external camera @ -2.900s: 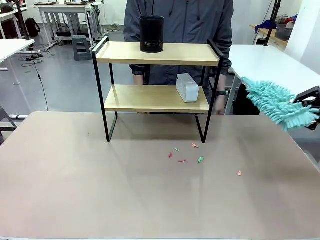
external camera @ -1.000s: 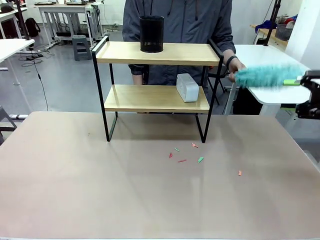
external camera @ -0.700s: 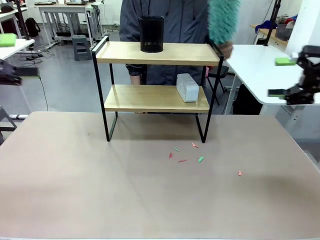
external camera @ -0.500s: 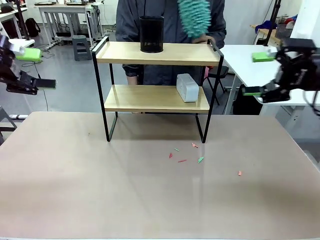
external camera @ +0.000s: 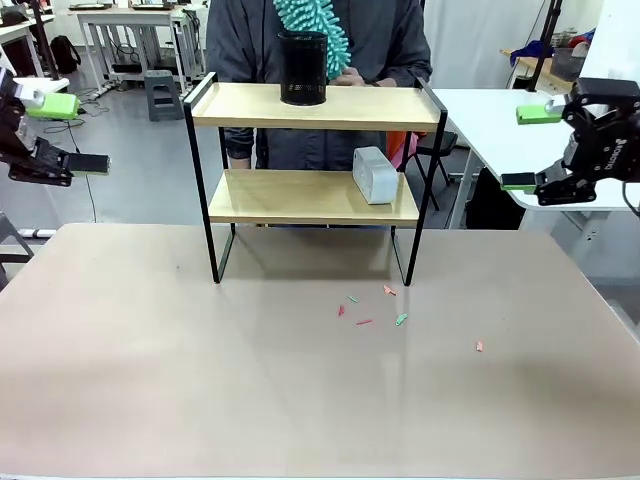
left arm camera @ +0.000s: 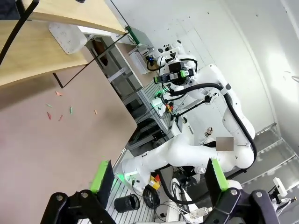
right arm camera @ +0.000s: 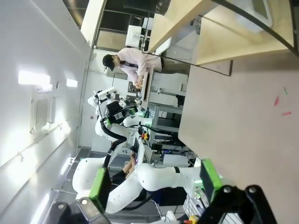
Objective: Clean the shelf.
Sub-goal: Hand the Duster back to the human.
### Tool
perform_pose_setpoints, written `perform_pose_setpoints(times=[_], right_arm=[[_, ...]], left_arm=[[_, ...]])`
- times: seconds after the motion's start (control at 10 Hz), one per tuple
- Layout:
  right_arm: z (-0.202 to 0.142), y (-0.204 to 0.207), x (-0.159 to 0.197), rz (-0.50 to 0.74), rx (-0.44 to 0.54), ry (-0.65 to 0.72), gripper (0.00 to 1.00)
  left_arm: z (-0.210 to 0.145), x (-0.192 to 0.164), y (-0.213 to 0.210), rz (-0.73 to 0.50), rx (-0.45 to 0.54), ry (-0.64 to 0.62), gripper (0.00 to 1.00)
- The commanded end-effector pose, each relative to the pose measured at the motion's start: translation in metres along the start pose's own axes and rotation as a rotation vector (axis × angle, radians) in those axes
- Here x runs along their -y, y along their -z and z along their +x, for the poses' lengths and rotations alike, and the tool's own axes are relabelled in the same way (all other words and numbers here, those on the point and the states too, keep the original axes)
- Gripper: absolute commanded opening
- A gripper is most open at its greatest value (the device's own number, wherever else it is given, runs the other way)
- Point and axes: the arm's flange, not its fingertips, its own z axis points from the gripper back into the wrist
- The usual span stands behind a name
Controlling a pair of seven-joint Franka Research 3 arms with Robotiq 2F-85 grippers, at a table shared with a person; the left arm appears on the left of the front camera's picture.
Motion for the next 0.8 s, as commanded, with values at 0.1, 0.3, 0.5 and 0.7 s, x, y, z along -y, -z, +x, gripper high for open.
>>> perform_pose_setpoints(times=[0.1, 0.3, 0.5, 0.7], right_arm=[[-0.0003, 0.0018, -0.0009, 0.0, -0.01, -0.004, 1.0], [-0.0003, 0.0018, -0.0009, 0.0, -0.01, -0.004, 1.0], [-0.0003, 0.0018, -0.0009, 0.0, -0.01, -0.004, 1.0], [-0.0003, 0.0018, -0.0009, 0.0, -0.01, -0.004, 1.0]], left_arm=[[-0.0003, 0.0024, -0.0016, -0.02, 0.007, -0.003, 1.0], [-0.0003, 0.0024, -0.0016, -0.02, 0.007, -0.003, 1.0], [-0.0003, 0.0024, -0.0016, -0.02, 0.007, -0.003, 1.0], [-0.0003, 0.0024, -0.0016, -0.02, 0.007, -0.003, 1.0]])
